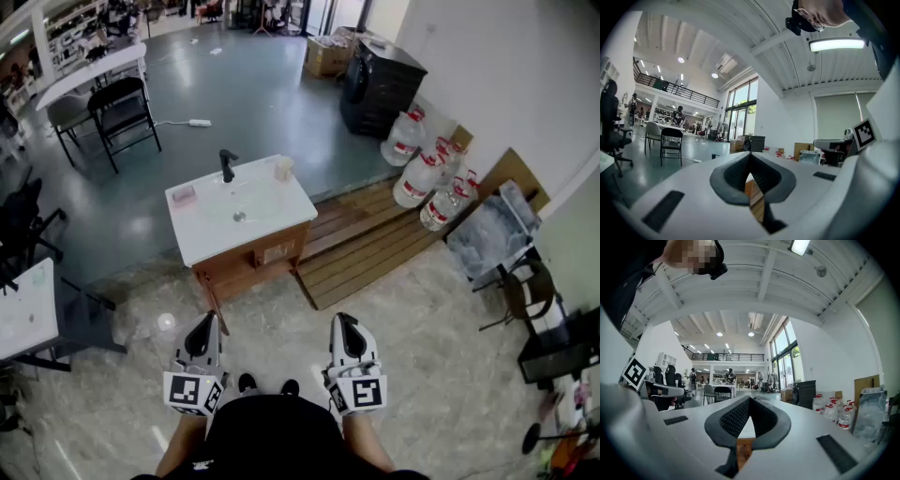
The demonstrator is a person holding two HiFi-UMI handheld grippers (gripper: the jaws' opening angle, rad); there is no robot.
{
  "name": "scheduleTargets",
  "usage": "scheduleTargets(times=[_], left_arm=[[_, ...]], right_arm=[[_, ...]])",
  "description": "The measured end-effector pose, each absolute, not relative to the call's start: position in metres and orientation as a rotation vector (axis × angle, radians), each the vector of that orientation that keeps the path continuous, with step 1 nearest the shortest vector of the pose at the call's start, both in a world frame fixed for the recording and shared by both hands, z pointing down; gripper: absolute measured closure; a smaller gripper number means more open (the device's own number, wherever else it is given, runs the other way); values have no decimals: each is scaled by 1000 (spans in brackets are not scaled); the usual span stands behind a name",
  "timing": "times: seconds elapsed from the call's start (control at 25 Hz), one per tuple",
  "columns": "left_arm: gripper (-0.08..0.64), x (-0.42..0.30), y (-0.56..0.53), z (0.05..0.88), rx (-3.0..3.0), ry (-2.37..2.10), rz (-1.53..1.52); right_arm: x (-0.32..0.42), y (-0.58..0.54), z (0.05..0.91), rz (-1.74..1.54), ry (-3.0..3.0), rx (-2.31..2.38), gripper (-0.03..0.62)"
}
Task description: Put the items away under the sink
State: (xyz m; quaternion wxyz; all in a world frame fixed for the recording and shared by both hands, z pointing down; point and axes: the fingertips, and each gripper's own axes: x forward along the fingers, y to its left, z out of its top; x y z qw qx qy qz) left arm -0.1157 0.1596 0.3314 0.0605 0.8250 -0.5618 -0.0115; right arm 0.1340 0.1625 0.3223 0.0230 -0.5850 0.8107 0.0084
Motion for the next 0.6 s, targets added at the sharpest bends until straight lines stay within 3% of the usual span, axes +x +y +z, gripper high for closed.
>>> scheduleTargets(times=[0.6], left_arm=[[554,-112,160,339,2511,-1684,-32]], right_arm=[[136,167,326,-22,2492,-1820,580]])
